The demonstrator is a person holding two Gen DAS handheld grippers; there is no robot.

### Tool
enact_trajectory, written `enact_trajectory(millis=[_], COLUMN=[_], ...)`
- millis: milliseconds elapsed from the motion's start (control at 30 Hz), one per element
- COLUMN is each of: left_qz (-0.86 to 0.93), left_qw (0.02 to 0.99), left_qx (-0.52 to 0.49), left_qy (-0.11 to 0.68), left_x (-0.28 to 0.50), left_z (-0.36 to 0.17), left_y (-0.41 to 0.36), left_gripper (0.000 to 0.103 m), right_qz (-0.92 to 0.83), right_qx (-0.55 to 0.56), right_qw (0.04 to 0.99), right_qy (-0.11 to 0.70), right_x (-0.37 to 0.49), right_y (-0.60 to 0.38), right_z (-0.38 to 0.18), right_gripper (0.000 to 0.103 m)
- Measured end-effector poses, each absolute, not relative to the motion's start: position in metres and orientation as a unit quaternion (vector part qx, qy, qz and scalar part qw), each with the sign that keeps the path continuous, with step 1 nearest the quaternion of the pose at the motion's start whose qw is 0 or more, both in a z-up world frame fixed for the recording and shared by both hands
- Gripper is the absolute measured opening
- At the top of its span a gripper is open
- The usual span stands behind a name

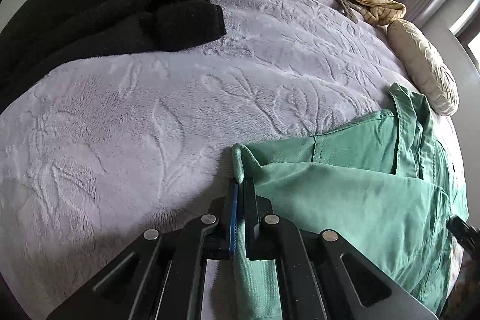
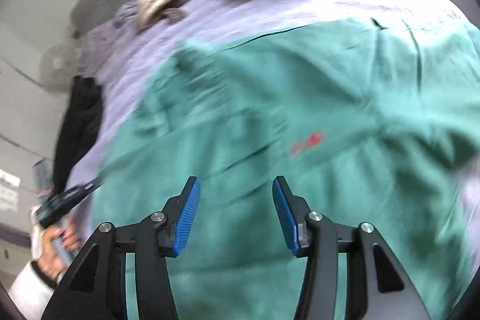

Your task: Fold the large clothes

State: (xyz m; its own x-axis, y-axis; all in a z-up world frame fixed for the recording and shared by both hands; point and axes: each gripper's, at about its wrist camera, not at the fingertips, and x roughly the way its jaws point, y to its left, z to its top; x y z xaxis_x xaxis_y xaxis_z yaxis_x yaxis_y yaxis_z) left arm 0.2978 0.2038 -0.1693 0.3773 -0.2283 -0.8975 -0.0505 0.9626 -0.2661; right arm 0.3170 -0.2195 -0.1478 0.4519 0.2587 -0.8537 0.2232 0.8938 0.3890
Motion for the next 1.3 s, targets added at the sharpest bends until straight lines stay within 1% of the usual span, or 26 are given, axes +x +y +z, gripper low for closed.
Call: enact_trajectory(millis=[133, 200, 233, 367, 400, 467, 500, 567, 600, 633, 767, 867, 933, 1033, 1100, 1167, 1267, 1300], left_qz=[-0.046, -0.043, -0.042, -0.041, -0.039, -0.030, -0.025, -0.018, -0.008, -0.001, -0.018, -0.047, -0.060, -0.049, -0.036, -0.035, -0.020, -0.014], left_qw=[0.823, 0.825, 0.826, 0.830, 0.831, 0.832, 0.832, 0.834, 0.837, 0.839, 0.850, 0.853, 0.848, 0.828, 0.814, 0.823, 0.821, 0.818], left_qx=[-0.120, -0.117, -0.115, -0.106, -0.105, -0.105, -0.106, -0.100, -0.087, -0.077, -0.076, -0.064, -0.062, -0.043, -0.044, -0.041, -0.033, -0.035], left_qy=[0.554, 0.552, 0.550, 0.546, 0.545, 0.544, 0.544, 0.543, 0.541, 0.538, 0.521, 0.516, 0.524, 0.557, 0.578, 0.566, 0.570, 0.574], left_x=[0.297, 0.296, 0.296, 0.295, 0.295, 0.294, 0.293, 0.291, 0.288, 0.286, 0.260, 0.230, 0.211, 0.185, 0.173, 0.160, 0.154, 0.153], left_z=[-0.167, -0.166, -0.165, -0.166, -0.167, -0.168, -0.167, -0.160, -0.152, -0.147, -0.117, -0.103, -0.109, -0.141, -0.163, -0.169, -0.164, -0.162], left_y=[0.201, 0.201, 0.200, 0.198, 0.198, 0.198, 0.198, 0.199, 0.201, 0.202, 0.207, 0.189, 0.174, 0.156, 0.155, 0.159, 0.164, 0.165], left_gripper=[0.004, 0.004, 0.004, 0.004, 0.004, 0.004, 0.004, 0.004, 0.004, 0.004, 0.004, 0.004, 0.004, 0.004, 0.004, 0.004, 0.004, 0.004], right_qz=[0.006, 0.021, 0.030, 0.035, 0.035, 0.034, 0.034, 0.027, 0.021, 0.016, 0.003, 0.033, 0.054, 0.057, 0.039, 0.041, 0.043, 0.031], right_qx=[0.215, 0.192, 0.175, 0.108, 0.110, 0.115, 0.109, 0.087, 0.086, 0.092, 0.124, 0.140, 0.143, 0.134, 0.138, 0.166, 0.174, 0.160], right_qw=[0.806, 0.805, 0.806, 0.845, 0.844, 0.831, 0.830, 0.835, 0.836, 0.835, 0.834, 0.837, 0.835, 0.824, 0.814, 0.810, 0.808, 0.809], right_qy=[0.551, 0.561, 0.565, 0.522, 0.524, 0.543, 0.547, 0.543, 0.542, 0.543, 0.538, 0.529, 0.529, 0.547, 0.563, 0.561, 0.561, 0.565], right_x=[0.355, 0.368, 0.361, 0.371, 0.376, 0.361, 0.360, 0.358, 0.355, 0.352, 0.337, 0.313, 0.307, 0.300, 0.297, 0.293, 0.286, 0.283], right_y=[-0.233, -0.230, -0.216, -0.206, -0.207, -0.215, -0.215, -0.214, -0.216, -0.220, -0.231, -0.228, -0.216, -0.208, -0.215, -0.227, -0.236, -0.237], right_z=[-0.177, -0.183, -0.183, -0.159, -0.162, -0.169, -0.175, -0.179, -0.175, -0.171, -0.150, -0.132, -0.132, -0.148, -0.165, -0.171, -0.168, -0.167], right_gripper=[0.053, 0.017, 0.009, 0.008, 0.008, 0.009, 0.010, 0.017, 0.018, 0.021, 0.022, 0.022, 0.022, 0.021, 0.016, 0.007, 0.008, 0.014])
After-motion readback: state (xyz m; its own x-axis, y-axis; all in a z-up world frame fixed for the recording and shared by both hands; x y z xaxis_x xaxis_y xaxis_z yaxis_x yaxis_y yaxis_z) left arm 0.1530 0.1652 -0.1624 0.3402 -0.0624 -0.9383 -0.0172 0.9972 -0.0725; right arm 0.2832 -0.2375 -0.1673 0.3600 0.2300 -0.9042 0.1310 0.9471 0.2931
